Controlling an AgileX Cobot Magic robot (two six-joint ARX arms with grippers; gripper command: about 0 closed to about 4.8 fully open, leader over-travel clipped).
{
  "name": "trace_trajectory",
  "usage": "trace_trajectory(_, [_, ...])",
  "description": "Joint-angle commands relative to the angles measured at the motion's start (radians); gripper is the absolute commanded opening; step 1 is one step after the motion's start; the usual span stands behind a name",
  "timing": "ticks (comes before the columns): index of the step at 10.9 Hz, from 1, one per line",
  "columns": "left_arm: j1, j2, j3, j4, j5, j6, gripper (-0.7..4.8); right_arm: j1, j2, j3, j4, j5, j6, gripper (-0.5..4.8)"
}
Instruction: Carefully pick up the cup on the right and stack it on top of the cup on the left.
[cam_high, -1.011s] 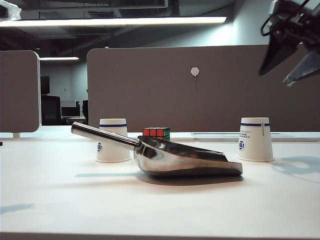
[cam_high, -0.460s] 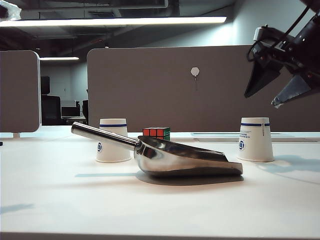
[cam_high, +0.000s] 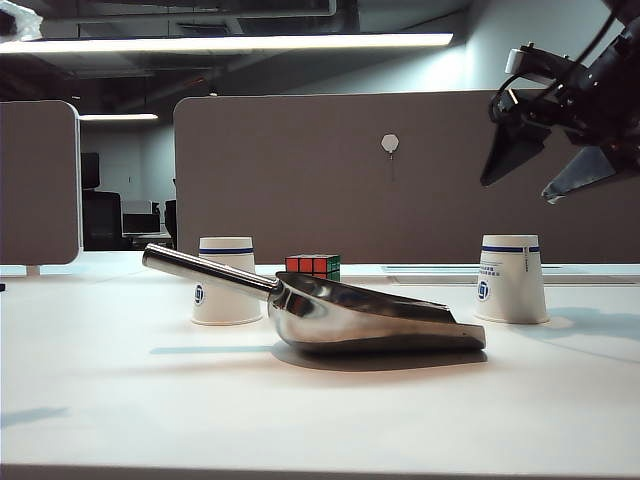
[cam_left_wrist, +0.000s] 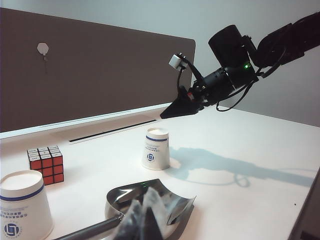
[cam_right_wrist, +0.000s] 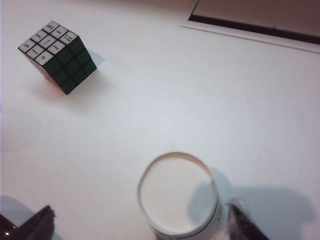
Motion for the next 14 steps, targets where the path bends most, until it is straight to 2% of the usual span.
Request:
trace_trajectory(1, [0.000, 0.000, 0.003, 0.013, 0.003, 0.000, -0.05, 0.000, 0.043, 0.004, 0.024, 0.013, -0.003, 4.53])
trace_trajectory(3, [0.000, 0.000, 0.003, 0.013, 0.003, 0.000, -0.05, 0.000, 0.113, 0.003, 0.085, 0.062, -0.049, 4.53])
trace_trajectory(8, [0.000, 0.000, 0.003, 0.013, 0.002, 0.000, -0.05, 0.000, 0.126, -0.004, 0.146, 0.065, -0.062, 4.53])
trace_trajectory(11, [0.000, 0.000, 0.003, 0.013, -0.001, 0.000, -0.05, 0.001, 0.128, -0.104, 0.332, 0.069, -0.056, 4.53])
trace_trajectory(14, [0.000, 0.000, 0.003, 0.013, -0.001, 0.000, -0.05, 0.001, 0.129, -0.126, 0.379, 0.069, -0.061, 4.52])
